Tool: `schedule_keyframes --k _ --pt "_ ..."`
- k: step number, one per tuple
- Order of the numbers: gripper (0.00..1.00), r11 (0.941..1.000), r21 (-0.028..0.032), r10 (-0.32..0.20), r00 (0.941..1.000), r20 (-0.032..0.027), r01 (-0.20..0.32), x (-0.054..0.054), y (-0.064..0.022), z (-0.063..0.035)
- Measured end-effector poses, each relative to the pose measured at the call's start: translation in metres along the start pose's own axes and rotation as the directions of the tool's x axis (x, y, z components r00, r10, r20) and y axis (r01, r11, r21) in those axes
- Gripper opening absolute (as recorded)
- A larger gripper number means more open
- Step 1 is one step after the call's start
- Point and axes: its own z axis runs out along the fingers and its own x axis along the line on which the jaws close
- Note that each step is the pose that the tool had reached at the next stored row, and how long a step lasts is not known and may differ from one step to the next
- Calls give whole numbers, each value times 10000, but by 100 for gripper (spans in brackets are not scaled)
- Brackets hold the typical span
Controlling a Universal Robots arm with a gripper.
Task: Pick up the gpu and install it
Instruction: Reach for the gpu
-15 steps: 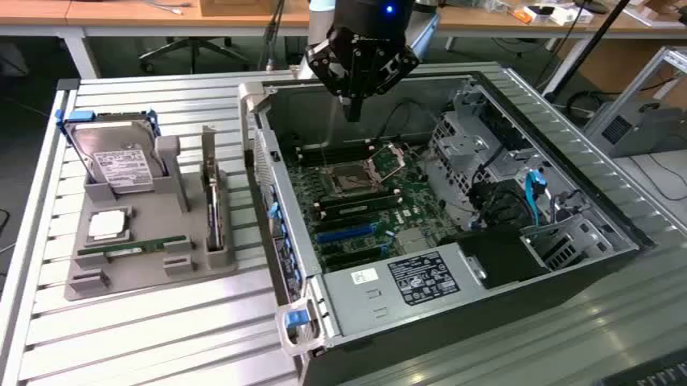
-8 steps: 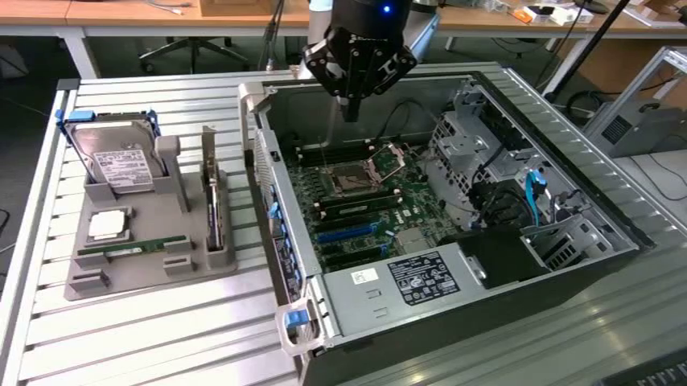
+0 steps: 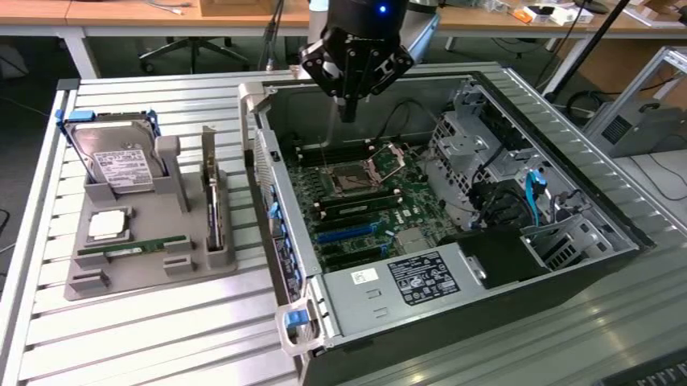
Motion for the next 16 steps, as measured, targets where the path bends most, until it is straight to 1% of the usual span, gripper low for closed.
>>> schedule_keyframes --k 16 --pt "11 10000 0 0 10000 0 0 88 -7 -3"
